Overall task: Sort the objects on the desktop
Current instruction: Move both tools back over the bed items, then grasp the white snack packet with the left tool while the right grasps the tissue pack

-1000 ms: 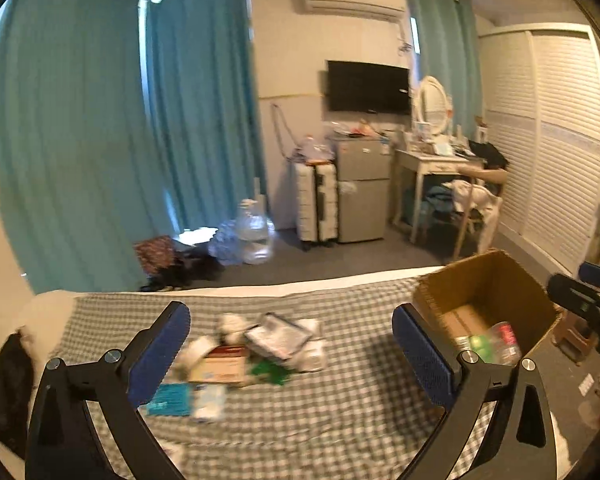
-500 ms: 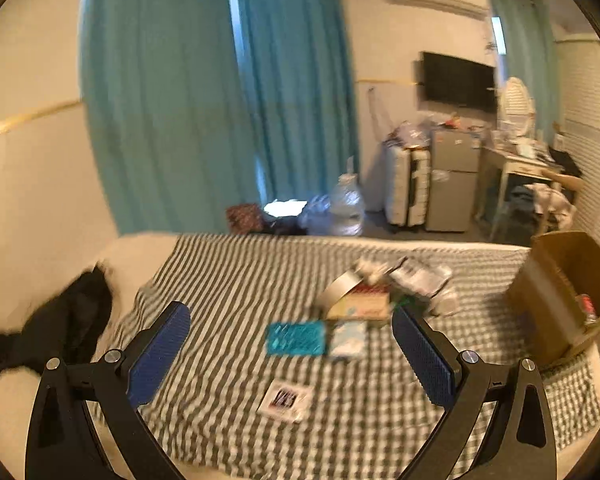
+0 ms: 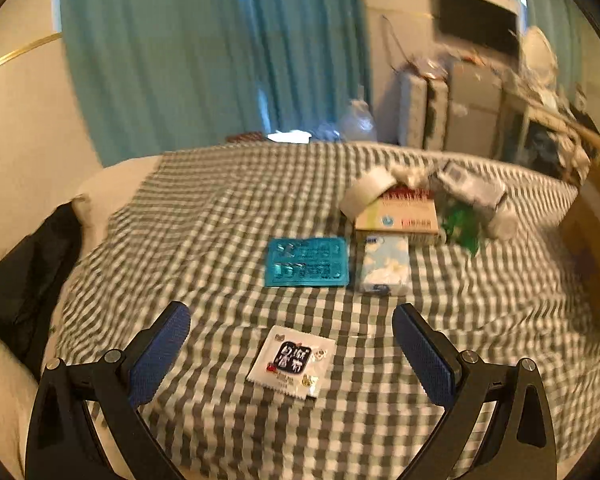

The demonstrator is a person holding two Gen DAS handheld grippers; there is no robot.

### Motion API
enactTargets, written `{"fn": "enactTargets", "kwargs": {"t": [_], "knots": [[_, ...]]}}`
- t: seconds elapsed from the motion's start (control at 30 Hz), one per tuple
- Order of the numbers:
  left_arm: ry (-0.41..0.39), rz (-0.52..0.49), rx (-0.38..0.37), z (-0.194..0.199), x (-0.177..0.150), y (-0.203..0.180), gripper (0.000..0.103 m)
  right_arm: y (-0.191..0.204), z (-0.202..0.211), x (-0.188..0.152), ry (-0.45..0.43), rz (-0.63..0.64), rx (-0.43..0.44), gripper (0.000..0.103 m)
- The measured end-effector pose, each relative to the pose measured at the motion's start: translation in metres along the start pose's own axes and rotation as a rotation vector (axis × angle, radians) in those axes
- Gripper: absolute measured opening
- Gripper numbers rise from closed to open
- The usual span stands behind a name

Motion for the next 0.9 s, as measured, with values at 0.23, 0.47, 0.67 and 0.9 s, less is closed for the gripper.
{"fn": "enactTargets", "kwargs": {"t": [0.23,0.47,0.67,0.9], "knots": [[0.139,-0.153,-0.068,-0.061,-0.049,-0.003,0.103,-0.008,-0.034,-0.007,0.043,0.010,-0.018,0.102],[0.179,-0.079,-0.114,-0.086,-0.065,0.005,0.103,-0.003,-0.061,-0.019,0.099,0.015,-0.036,0.102],[0.147,-0.149,-0.147,-0.090,-0.060,-0.012,0.098,0.000,-0.068,-0.025,0.117,0.030,-0.050,0.102],[0.149,-0.159,-0.266,-0.086,-0.054,-0.020,0.045,-0.002,-0.072,-0.031,0.142,0.031,-0.068,0.102]]}}
Point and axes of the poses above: each gripper's, at about its wrist camera, not at the fingertips, and z roughly against the way its jaws point, y to its left, x to its top, the point moved 5 cm from there along -z, roughly the way its jaws point, and after that the axes turned 13 degrees about -z, right-handed, at the moved point
